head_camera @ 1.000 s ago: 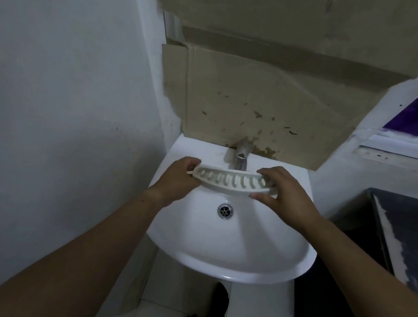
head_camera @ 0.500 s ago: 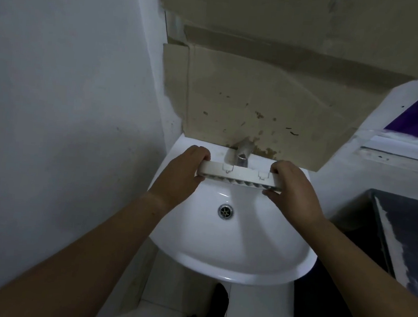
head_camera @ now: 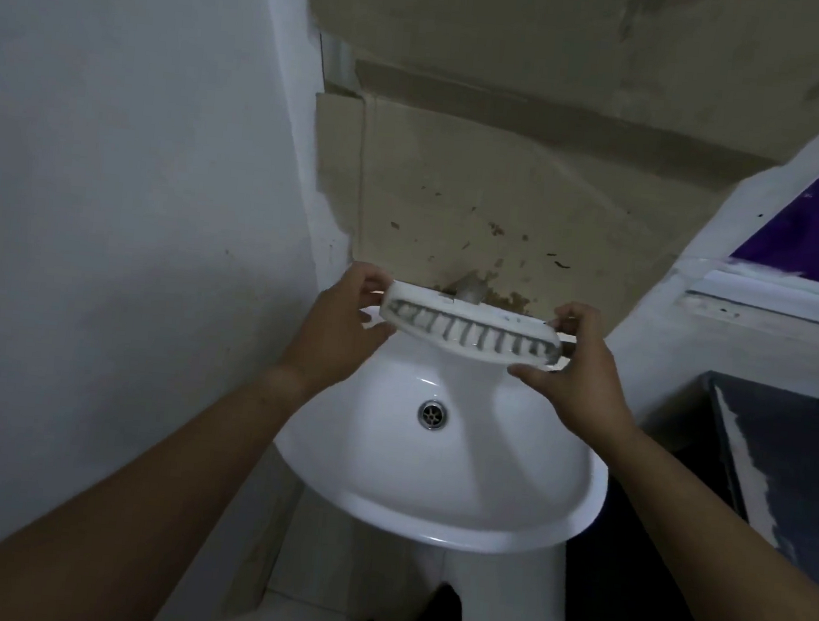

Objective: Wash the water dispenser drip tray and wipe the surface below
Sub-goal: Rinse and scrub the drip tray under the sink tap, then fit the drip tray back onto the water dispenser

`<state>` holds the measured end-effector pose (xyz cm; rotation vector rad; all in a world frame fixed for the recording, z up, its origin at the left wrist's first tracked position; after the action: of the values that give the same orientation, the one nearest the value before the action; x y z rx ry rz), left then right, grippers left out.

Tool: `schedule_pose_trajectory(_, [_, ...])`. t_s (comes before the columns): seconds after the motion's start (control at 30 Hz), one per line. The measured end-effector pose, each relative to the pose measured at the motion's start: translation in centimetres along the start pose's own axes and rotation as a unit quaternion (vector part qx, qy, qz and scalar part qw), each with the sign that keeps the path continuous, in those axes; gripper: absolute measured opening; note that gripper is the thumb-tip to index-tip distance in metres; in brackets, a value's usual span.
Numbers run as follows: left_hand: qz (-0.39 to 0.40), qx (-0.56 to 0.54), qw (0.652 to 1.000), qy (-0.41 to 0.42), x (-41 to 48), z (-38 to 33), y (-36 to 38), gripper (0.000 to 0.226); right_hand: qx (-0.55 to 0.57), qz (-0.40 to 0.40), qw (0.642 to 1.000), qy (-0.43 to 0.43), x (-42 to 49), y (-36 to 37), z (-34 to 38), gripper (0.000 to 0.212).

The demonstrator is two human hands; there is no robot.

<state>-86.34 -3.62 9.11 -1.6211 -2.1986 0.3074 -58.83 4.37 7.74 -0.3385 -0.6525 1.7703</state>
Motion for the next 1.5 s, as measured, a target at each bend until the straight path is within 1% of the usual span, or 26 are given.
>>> schedule_pose_trajectory(0.07, [-0.009, -0.1, 0.993, -0.055, 0.0, 0.1, -0.5, 0.04, 0.051, -0.009, 0.998, 0.033, -0.2, -0.8, -0.5, 0.065])
schedule_pose_trajectory(0.1, [-0.014, -0.123, 0.99, -0.073, -0.1, 0.0, -0.6, 0.035, 0.08, -0.013, 0.995, 0.05, -0.3, -1.1, -0.5, 0.06])
schedule_pose_trajectory(0.17, [-0.027, -0.111, 0.989, -0.092, -0.3, -0.6, -0.7, 0.024, 0.139, -0.014, 0.987, 0.08, -0.5, -1.4, -0.4, 0.054])
schedule_pose_trajectory(0.23, [-0.041, -0.093, 0.99, -0.098, -0.6, -1.5, -0.5, 0.02, 0.169, -0.02, 0.981, 0.093, -0.8, -2.2, 0.2, 0.052])
schedule_pose_trajectory(0.4, [-0.031, -0.066, 0.992, -0.101, -1.9, -5.2, 1.5, 0.031, 0.186, -0.059, 0.975, 0.107, -2.1, -6.6, 0.6, 0.045])
schedule_pose_trajectory(0.5, [-0.022, -0.056, 0.994, -0.087, -3.3, -8.7, 3.7, 0.037, 0.177, -0.066, 0.976, 0.111, -3.5, -10.0, 0.2, 0.051])
schedule_pose_trajectory(0.57, [-0.031, -0.05, 0.995, -0.079, -4.7, -11.4, 5.6, 0.036, 0.166, -0.066, 0.978, 0.112, -4.8, -12.5, -0.4, 0.052])
schedule_pose_trajectory(0.67, [-0.057, -0.051, 0.995, -0.062, -7.4, -15.3, 9.5, 0.034, 0.159, -0.069, 0.979, 0.11, -7.4, -17.0, -2.0, 0.05])
schedule_pose_trajectory(0.73, [-0.069, -0.057, 0.994, -0.057, -9.1, -17.4, 12.7, 0.039, 0.165, -0.075, 0.977, 0.109, -9.3, -20.4, -3.7, 0.051])
schedule_pose_trajectory(0.83, [-0.067, -0.078, 0.993, -0.057, -11.7, -20.4, 18.5, 0.04, 0.178, -0.085, 0.974, 0.109, -12.6, -25.9, -6.7, 0.054])
schedule_pose_trajectory(0.9, [-0.055, -0.09, 0.993, -0.059, -13.2, -22.4, 22.7, 0.04, 0.18, -0.092, 0.973, 0.113, -15.1, -29.7, -8.7, 0.052])
schedule_pose_trajectory(1.03, [-0.026, -0.108, 0.992, -0.052, -15.6, -25.8, 30.9, 0.041, 0.171, -0.127, 0.968, 0.132, -19.9, -37.0, -13.2, 0.039])
schedule_pose_trajectory(1.17, [0.032, -0.102, 0.992, -0.069, -17.1, -27.9, 38.7, 0.044, 0.161, -0.17, 0.956, 0.179, -23.7, -42.8, -19.1, 0.043])
schedule_pose_trajectory(1.3, [0.086, -0.09, 0.99, -0.073, -16.9, -29.2, 44.9, 0.046, 0.155, -0.195, 0.944, 0.216, -25.5, -46.9, -23.8, 0.036])
schedule_pose_trajectory(1.4, [0.123, -0.083, 0.987, -0.066, -16.3, -29.4, 48.8, 0.045, 0.146, -0.213, 0.938, 0.231, -26.1, -49.1, -26.8, 0.046])
schedule_pose_trajectory(1.5, [0.161, -0.086, 0.981, -0.071, -15.6, -29.2, 52.6, 0.042, 0.141, -0.216, 0.933, 0.251, -26.6, -50.8, -29.3, 0.047])
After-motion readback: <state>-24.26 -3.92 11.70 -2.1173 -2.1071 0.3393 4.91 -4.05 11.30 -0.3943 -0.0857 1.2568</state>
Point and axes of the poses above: each hand's wrist, its own x-axis towards the middle knuckle, its own y-axis out of the palm, z = x × y, the point moved 8 cm from there along x, towards the middle knuckle
